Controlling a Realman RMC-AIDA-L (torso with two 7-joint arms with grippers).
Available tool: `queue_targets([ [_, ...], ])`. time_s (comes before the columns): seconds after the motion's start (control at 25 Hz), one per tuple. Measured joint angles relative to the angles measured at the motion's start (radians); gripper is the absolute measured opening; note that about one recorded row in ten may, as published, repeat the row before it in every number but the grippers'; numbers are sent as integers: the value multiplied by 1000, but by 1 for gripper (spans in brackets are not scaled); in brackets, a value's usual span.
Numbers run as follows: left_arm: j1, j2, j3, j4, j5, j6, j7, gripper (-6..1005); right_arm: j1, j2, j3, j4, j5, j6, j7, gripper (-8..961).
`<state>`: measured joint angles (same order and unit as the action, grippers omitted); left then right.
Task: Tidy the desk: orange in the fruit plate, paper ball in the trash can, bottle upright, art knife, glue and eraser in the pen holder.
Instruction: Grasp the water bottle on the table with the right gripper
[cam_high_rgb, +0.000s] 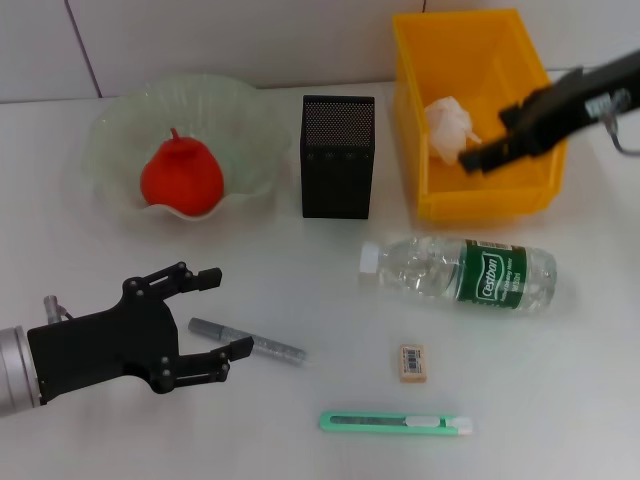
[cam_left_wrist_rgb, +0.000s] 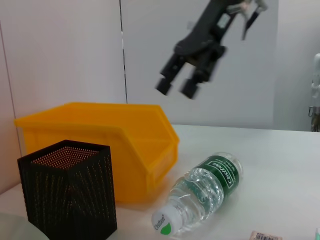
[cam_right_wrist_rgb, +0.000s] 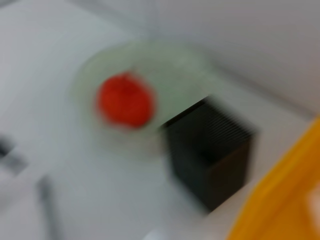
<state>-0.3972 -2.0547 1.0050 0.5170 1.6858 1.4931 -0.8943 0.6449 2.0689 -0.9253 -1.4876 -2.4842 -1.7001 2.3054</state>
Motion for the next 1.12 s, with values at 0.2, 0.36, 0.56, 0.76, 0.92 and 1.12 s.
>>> queue_targets([
  [0.2,-1,-1,0,0,0,-4,0,822,-7,6,-70,-20,-17,-120,-87,838],
  [0.36,-1,-1,0,0,0,-4,0,820,-20,9,-150,-12,-49,-92,-94,838],
  [0.56,-8,-1,0,-1,0,-6,-2,818,-18,8,-221,12,-96,-51,-119,838],
  [0.76,-8,-2,0,-1,-2,-2,-1,816,-7,8,-267,75,-131,12,-127,837],
  [0.92,-10,-4,0,-7,-1,-9,0,815,18,7,-295,147,-182,39,-129,837],
  [1.12,-8,-4,0,-8,-2,-10,0,812,35,8,-307,201,-191,66,-129,837],
])
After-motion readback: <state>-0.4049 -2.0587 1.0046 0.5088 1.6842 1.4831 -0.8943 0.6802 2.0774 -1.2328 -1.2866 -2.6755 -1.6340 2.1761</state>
